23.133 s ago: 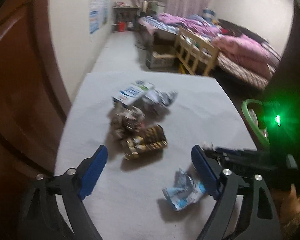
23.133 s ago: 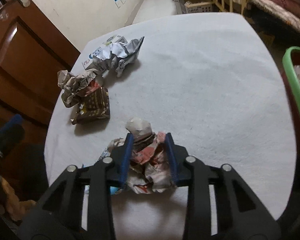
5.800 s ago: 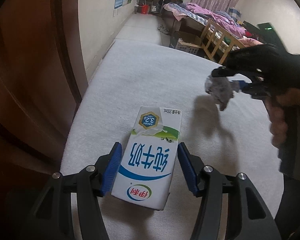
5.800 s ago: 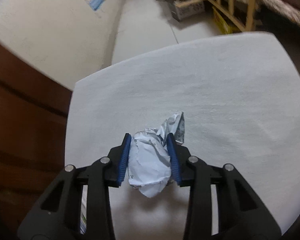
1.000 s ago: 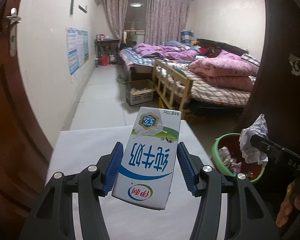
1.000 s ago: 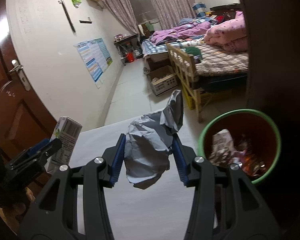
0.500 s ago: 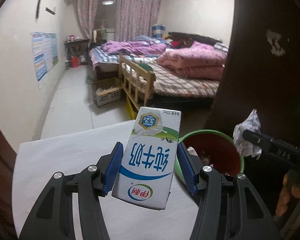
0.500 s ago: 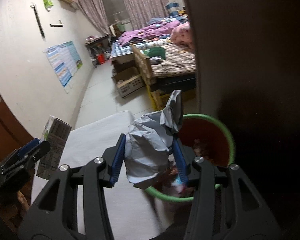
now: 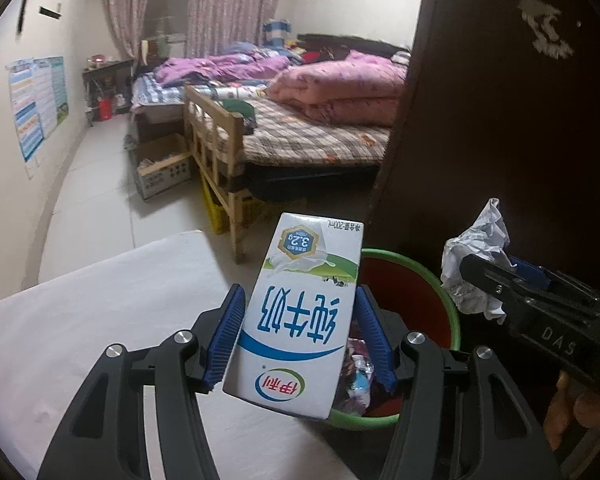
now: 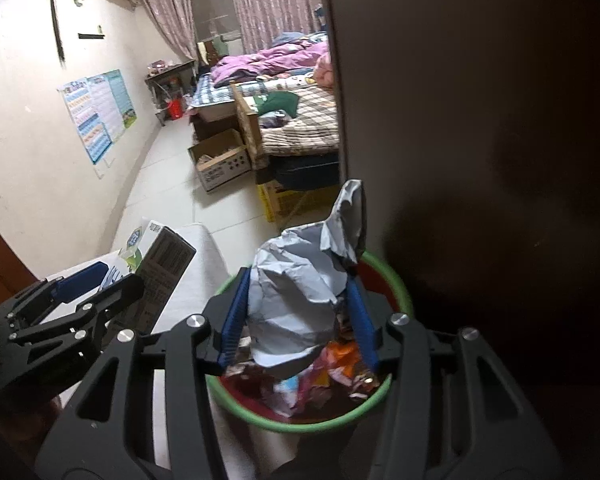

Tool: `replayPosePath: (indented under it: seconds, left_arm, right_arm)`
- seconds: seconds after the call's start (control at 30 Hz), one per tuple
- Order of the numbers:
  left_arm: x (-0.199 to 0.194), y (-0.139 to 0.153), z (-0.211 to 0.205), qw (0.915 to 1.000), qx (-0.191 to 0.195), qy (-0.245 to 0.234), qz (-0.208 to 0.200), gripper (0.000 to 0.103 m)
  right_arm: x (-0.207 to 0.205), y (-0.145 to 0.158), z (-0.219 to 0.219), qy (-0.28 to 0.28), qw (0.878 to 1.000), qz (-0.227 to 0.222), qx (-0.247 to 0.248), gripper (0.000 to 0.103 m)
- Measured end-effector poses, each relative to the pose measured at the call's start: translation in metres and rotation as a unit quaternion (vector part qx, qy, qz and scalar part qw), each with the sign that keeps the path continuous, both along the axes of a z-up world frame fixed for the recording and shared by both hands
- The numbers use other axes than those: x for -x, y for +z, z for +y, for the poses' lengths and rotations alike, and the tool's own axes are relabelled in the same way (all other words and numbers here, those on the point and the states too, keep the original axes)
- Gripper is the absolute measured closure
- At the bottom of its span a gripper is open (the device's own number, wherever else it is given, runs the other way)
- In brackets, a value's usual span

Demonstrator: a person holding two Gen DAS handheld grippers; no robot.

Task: Collect trash

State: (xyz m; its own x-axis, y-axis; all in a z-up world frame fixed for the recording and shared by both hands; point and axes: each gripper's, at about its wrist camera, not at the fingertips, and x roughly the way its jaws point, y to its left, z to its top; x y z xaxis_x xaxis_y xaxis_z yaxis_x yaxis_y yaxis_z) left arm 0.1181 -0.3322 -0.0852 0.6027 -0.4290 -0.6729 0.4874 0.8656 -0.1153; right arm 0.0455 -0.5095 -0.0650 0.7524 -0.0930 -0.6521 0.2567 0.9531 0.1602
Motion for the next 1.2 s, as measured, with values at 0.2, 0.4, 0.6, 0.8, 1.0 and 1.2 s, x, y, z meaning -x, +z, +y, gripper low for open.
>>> replayPosePath:
  seconds: [0.2, 0.4, 0.6, 0.8, 1.0, 1.2]
  left_arm:
    - [0.005, 0.001, 0.013, 0.9996, -0.006, 0.022, -0.018, 0.016]
    - [0.031, 0.034, 0.078, 0.9948, 0.004, 0.068, -0.076, 0.008]
    - [0.063, 0.073, 0.151, 0.9823, 0.009, 0.126, -0.138, 0.008]
    - [0.082, 0.098, 0.203, 0.9604, -0.017, 0.216, -0.175, 0.008]
    - [0.088, 0.106, 0.239, 0.9465, -0.037, 0.271, -0.171, 0.008]
    - [0.104, 0.110, 0.272, 0.9601, 0.042, 0.230, -0.154, 0.008]
  right_arm:
    - [-0.019, -0.018, -0.003, 0.002, 0.999, 0.038, 0.040, 0.020]
    - [-0.003, -0.004, 0.023, -0.002, 0.999, -0.005, 0.047, 0.012]
    - [0.040, 0.030, 0.084, -0.005, 0.991, -0.135, 0.022, 0.004]
    - [0.066, 0.045, 0.147, -0.046, 0.979, -0.197, -0.010, 0.004]
    - [0.073, 0.053, 0.196, -0.013, 0.981, -0.191, 0.018, 0.004]
    - [0.075, 0.061, 0.229, 0.011, 0.982, -0.179, 0.051, 0.004]
